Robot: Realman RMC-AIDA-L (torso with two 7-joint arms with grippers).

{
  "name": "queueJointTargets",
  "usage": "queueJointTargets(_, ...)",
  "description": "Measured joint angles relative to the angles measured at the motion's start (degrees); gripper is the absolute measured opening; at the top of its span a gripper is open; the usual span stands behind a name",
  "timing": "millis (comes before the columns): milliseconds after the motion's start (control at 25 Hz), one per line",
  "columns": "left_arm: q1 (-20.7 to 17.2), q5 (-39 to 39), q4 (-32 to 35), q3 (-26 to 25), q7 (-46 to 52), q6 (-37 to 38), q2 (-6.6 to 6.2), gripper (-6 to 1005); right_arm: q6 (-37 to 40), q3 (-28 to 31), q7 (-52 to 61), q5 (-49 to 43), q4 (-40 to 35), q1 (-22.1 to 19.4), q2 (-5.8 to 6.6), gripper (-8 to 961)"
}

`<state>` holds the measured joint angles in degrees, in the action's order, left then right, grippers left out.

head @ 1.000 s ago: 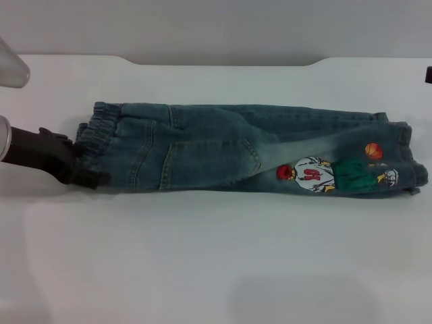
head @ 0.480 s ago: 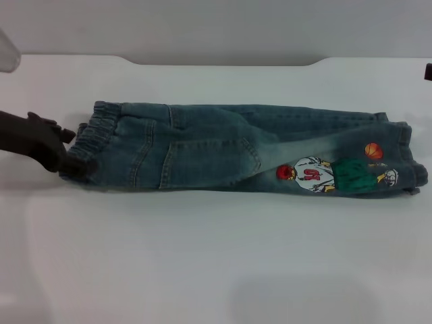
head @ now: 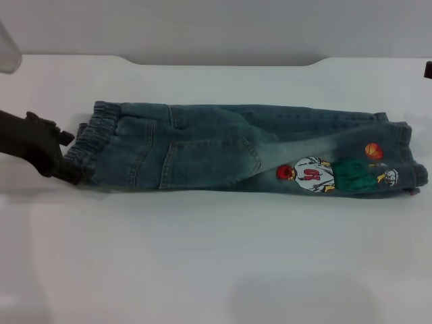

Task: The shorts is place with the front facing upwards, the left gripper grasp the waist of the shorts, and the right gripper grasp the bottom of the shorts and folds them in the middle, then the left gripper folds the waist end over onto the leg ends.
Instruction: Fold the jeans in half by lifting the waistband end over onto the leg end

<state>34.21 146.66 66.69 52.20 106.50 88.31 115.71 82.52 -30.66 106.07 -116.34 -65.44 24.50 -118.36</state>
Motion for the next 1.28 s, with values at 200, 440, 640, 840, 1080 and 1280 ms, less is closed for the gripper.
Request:
queueJointTargets(200,-0.1,1.7,-2.3,0.7,-0.7,-2.4,0.43,834,0.0,0.0,0.0,0.3,1.1,0.3,-0.02,449)
queueJointTargets(440,0.3,2.1,-4.0,1.4,-0.9,-4.0,0.57,833,0.1,0.0,0.0,0.8,1.3,0.3,-0.04,449)
queueJointTargets(640,0.4,2.2,-5.3,2.5,-0.9,-5.4,0.64,833,0.2,0.0,0.0,1.7,1.5,-0.2,-0.04,449)
queueJointTargets(840,0.6,2.3,-7.1,4.1,-0.9,-7.8,0.66,833,0.2,0.0,0.0,1.7,1.5,-0.2,-0.02,449)
queueJointTargets(1080,0.9,2.5,-7.9,4.6,-1.0,-9.2,0.66,833,0.4,0.0,0.0,1.7,1.5,-0.2,0.06,449)
queueJointTargets(1280,1.3,3.7,-8.4,5.2,-0.9,-10.0,1.27,833,0.4,0.0,0.2,1.7,1.4,-0.2,0.06,449)
